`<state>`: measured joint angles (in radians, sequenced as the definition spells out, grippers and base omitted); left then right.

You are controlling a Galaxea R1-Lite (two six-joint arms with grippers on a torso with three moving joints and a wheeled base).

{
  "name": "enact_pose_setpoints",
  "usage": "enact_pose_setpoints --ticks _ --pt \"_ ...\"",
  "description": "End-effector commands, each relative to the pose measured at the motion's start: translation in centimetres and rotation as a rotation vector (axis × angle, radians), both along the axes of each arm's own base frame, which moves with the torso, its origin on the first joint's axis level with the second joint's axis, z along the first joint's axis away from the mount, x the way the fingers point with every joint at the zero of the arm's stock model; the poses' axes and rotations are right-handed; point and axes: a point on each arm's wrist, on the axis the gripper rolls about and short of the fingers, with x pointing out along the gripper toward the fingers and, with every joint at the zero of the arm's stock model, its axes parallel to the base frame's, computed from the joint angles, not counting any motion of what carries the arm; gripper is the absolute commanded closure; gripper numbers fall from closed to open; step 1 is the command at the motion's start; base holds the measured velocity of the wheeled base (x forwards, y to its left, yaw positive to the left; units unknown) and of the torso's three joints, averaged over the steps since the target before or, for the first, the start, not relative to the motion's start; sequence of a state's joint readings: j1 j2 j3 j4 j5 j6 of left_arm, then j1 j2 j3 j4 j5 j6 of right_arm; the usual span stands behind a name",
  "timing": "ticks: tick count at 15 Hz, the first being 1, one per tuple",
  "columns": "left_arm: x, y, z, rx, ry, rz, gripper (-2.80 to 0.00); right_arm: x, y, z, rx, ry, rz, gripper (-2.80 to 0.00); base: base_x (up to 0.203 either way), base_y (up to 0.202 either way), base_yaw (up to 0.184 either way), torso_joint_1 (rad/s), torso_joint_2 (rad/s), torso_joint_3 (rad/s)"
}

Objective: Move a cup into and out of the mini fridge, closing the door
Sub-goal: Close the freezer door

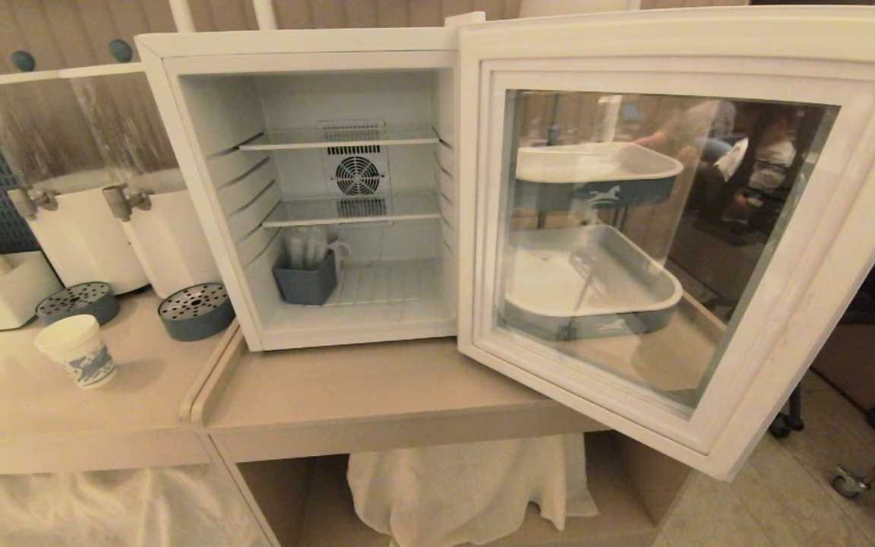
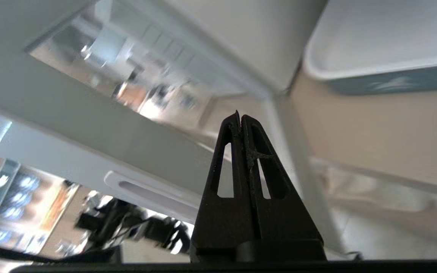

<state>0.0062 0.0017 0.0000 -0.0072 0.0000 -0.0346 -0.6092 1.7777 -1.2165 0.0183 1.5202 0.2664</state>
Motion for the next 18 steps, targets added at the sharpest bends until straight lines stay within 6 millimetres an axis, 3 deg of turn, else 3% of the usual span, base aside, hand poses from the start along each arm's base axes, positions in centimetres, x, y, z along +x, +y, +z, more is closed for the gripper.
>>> enact_pose_setpoints --ticks 1,8,18 --pt "0.0 0.0 0.0 -0.002 0.002 0.0 0.0 0.5 1.6 0.4 -0.009 -0.024 0.06 0.0 0.0 0.0 0.0 0.0 0.0 0.0" --pt "0.0 0.0 0.0 -0.002 0.002 0.0 0.0 1.0 5.1 0.4 -0.01 -0.027 0.167 0.0 0.0 0.0 0.0 0.0 0.0 0.0" --pt "0.0 0.0 0.0 -0.002 0.002 0.0 0.0 -6.2 14.1 4.0 -0.039 0.042 0.289 0.0 0.0 0.0 0.0 0.0 0.0 0.0"
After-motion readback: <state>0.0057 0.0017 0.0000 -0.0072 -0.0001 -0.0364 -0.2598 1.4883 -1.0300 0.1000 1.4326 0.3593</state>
